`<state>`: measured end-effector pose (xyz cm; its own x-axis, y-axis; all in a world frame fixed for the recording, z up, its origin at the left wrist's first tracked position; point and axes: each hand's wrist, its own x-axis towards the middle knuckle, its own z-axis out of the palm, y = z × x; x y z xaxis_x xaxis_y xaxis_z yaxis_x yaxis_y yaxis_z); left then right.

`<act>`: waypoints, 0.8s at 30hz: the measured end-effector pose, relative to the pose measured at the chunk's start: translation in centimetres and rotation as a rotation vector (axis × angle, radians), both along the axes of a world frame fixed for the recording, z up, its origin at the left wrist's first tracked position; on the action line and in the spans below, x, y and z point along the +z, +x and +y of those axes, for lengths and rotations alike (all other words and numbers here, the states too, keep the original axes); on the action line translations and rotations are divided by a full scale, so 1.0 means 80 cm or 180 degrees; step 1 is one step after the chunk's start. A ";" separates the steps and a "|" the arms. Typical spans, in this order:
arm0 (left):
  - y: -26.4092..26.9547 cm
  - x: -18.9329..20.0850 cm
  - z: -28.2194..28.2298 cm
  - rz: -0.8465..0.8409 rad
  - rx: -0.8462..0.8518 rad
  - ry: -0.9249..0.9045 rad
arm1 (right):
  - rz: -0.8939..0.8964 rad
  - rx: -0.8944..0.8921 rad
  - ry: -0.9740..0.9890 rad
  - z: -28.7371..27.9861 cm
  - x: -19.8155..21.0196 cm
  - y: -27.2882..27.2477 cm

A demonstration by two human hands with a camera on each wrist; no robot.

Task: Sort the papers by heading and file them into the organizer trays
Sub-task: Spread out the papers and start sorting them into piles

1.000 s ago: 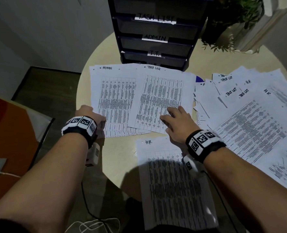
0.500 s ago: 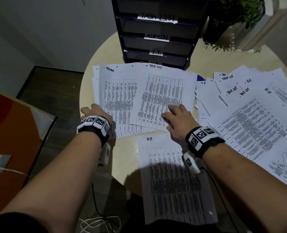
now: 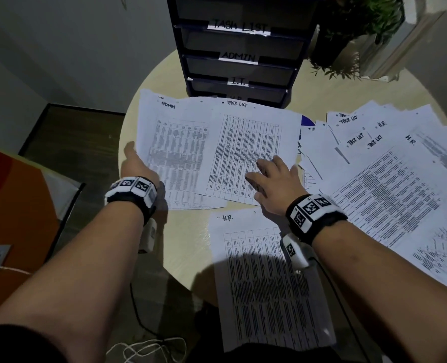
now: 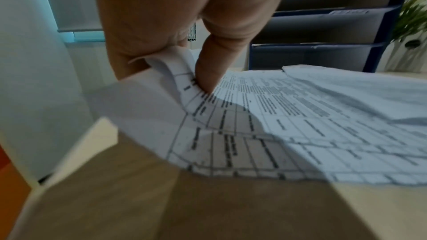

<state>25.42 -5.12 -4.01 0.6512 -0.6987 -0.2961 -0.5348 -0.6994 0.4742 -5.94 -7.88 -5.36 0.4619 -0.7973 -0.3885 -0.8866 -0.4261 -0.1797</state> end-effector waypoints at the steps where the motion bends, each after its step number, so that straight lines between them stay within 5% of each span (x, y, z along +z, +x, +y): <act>1: 0.010 0.002 0.000 -0.0018 0.0032 -0.0045 | -0.0023 0.0011 -0.0010 0.000 0.002 0.001; 10: 0.037 -0.009 -0.002 -0.0363 -0.0466 -0.0168 | -0.0102 0.0077 0.0283 -0.011 0.000 -0.007; 15: 0.010 -0.008 0.002 -0.1056 -0.0481 -0.0105 | -0.0226 0.0062 0.0056 0.004 0.004 -0.007; 19: -0.037 0.002 0.021 -0.0668 -0.0949 0.0128 | -0.0628 0.0084 -0.0438 0.035 0.018 -0.025; 24: -0.113 0.005 0.077 0.0013 -0.2265 0.0531 | -0.0301 0.0124 -0.0156 0.083 0.014 -0.058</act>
